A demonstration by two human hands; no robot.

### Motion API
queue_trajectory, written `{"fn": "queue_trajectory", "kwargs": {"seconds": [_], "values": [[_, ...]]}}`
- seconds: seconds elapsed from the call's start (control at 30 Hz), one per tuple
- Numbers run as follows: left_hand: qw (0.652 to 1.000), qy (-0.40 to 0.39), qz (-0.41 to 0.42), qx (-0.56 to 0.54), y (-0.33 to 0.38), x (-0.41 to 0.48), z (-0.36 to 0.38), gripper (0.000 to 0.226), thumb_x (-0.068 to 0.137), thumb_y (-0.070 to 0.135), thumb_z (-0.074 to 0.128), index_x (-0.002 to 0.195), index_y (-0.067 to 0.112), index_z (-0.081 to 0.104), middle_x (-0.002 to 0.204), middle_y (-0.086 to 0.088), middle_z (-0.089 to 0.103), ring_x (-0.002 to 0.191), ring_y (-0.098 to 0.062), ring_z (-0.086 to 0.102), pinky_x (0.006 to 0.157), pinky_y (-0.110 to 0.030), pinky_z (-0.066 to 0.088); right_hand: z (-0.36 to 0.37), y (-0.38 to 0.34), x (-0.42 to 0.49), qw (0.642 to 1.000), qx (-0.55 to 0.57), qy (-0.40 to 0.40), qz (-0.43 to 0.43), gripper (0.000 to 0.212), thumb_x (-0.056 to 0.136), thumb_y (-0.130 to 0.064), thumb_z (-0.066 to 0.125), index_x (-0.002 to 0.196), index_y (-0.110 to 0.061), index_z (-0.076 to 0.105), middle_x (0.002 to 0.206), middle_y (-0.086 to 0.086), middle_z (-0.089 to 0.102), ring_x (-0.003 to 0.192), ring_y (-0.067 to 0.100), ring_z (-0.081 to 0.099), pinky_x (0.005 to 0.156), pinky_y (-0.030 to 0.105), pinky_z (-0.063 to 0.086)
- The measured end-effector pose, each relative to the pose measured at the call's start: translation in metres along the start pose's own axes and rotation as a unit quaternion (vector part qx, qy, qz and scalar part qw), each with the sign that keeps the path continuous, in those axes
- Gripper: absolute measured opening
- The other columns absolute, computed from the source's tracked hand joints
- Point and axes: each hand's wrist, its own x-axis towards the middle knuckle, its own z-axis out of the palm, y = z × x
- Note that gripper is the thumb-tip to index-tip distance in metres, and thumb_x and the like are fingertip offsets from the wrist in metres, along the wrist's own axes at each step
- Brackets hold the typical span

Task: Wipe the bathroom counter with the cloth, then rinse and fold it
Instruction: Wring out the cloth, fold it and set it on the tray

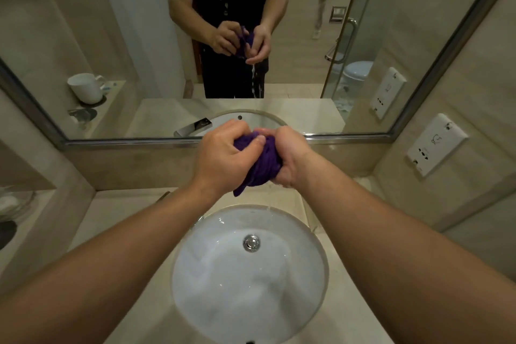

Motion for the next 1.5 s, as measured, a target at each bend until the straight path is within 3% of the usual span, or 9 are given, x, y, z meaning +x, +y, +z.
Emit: {"fn": "queue_trajectory", "kwargs": {"seconds": [0.3, 0.47, 0.57, 0.7, 0.87, 0.97, 1.07, 1.27, 1.5], "values": [[0.844, 0.068, -0.410, -0.338, 0.020, -0.014, 0.013, 0.022, 0.085, 0.032, 0.071, 0.101, 0.017, 0.070, 0.096, -0.003, 0.074, 0.093, -0.025, 0.071, 0.078, -0.037, 0.057, -0.004, 0.015, -0.004, 0.970, -0.085, 0.111, -0.198, 0.021, 0.082, -0.039, 0.080, 0.096, -0.025, 0.072, 0.095, 0.000, 0.074, 0.088, 0.021, 0.072, 0.079, 0.043, 0.062], [0.644, 0.015, -0.547, -0.535, 0.033, -0.009, 0.003, 0.039, 0.091, 0.041, 0.063, 0.085, 0.003, 0.068, 0.089, -0.019, 0.072, 0.083, -0.035, 0.072, 0.081, -0.046, 0.056, -0.014, 0.018, -0.002, 0.963, -0.061, 0.130, -0.228, 0.012, 0.074, -0.022, 0.083, 0.076, -0.021, 0.072, 0.071, -0.002, 0.070, 0.066, 0.019, 0.067, 0.070, 0.038, 0.061], [0.611, 0.007, -0.568, -0.552, 0.035, -0.006, 0.011, 0.027, 0.094, 0.032, 0.060, 0.093, 0.007, 0.069, 0.085, -0.013, 0.073, 0.072, -0.030, 0.072, 0.067, -0.040, 0.058, -0.009, 0.020, -0.007, 0.930, -0.117, 0.136, -0.320, 0.014, 0.069, -0.024, 0.078, 0.066, -0.024, 0.064, 0.065, -0.006, 0.065, 0.066, 0.017, 0.064, 0.070, 0.041, 0.059], [0.659, -0.137, -0.598, -0.435, 0.037, -0.012, 0.008, 0.032, 0.086, 0.042, 0.064, 0.095, 0.013, 0.075, 0.102, -0.014, 0.074, 0.097, -0.035, 0.069, 0.085, -0.057, 0.055, -0.018, 0.005, -0.017, 0.878, -0.183, 0.111, -0.429, 0.022, 0.074, -0.011, 0.072, 0.084, -0.027, 0.061, 0.074, -0.007, 0.062, 0.061, 0.007, 0.058, 0.055, 0.025, 0.049], [0.502, -0.139, -0.573, -0.633, 0.049, -0.003, 0.004, 0.054, 0.094, 0.051, 0.049, 0.121, 0.009, 0.068, 0.119, -0.027, 0.067, 0.108, -0.054, 0.062, 0.094, -0.074, 0.039, -0.016, -0.010, -0.020, 0.827, -0.261, 0.031, -0.497, 0.016, 0.070, -0.012, 0.067, 0.079, -0.026, 0.066, 0.076, -0.012, 0.066, 0.071, -0.002, 0.061, 0.066, 0.013, 0.048], [0.451, -0.097, -0.556, -0.691, 0.061, 0.012, 0.012, 0.073, 0.083, 0.073, 0.053, 0.121, 0.012, 0.069, 0.116, -0.020, 0.070, 0.106, -0.041, 0.066, 0.094, -0.058, 0.047, -0.012, -0.011, -0.017, 0.849, -0.152, 0.046, -0.504, 0.018, 0.076, -0.006, 0.067, 0.075, -0.023, 0.070, 0.072, -0.011, 0.068, 0.071, 0.004, 0.063, 0.066, 0.021, 0.052], [0.514, 0.022, -0.577, -0.634, 0.069, 0.020, 0.026, 0.050, 0.081, 0.055, 0.071, 0.108, 0.014, 0.074, 0.102, -0.010, 0.076, 0.094, -0.033, 0.072, 0.088, -0.047, 0.056, -0.009, 0.001, -0.009, 0.886, -0.032, 0.117, -0.448, 0.022, 0.088, -0.021, 0.070, 0.065, -0.023, 0.068, 0.065, -0.005, 0.065, 0.065, 0.014, 0.060, 0.064, 0.030, 0.052], [0.936, 0.118, -0.286, -0.170, 0.040, 0.001, 0.041, 0.041, 0.085, 0.035, 0.067, 0.050, 0.021, 0.051, 0.058, 0.005, 0.051, 0.053, -0.009, 0.047, 0.058, -0.028, 0.039, -0.007, 0.018, 0.004, 0.962, 0.167, 0.174, -0.126, 0.021, 0.089, -0.025, 0.064, 0.072, -0.013, 0.068, 0.071, 0.007, 0.063, 0.063, 0.026, 0.062, 0.073, 0.051, 0.061], [0.998, -0.055, 0.013, -0.014, 0.006, 0.004, 0.016, 0.042, 0.083, 0.028, 0.062, 0.053, 0.034, 0.033, 0.057, 0.008, 0.038, 0.053, -0.012, 0.040, 0.051, -0.027, 0.028, -0.013, 0.019, 0.011, 0.992, 0.108, 0.043, 0.057, 0.034, 0.092, -0.013, 0.036, 0.083, -0.002, 0.068, 0.071, 0.013, 0.065, 0.060, 0.029, 0.067, 0.067, 0.040, 0.060]]}}
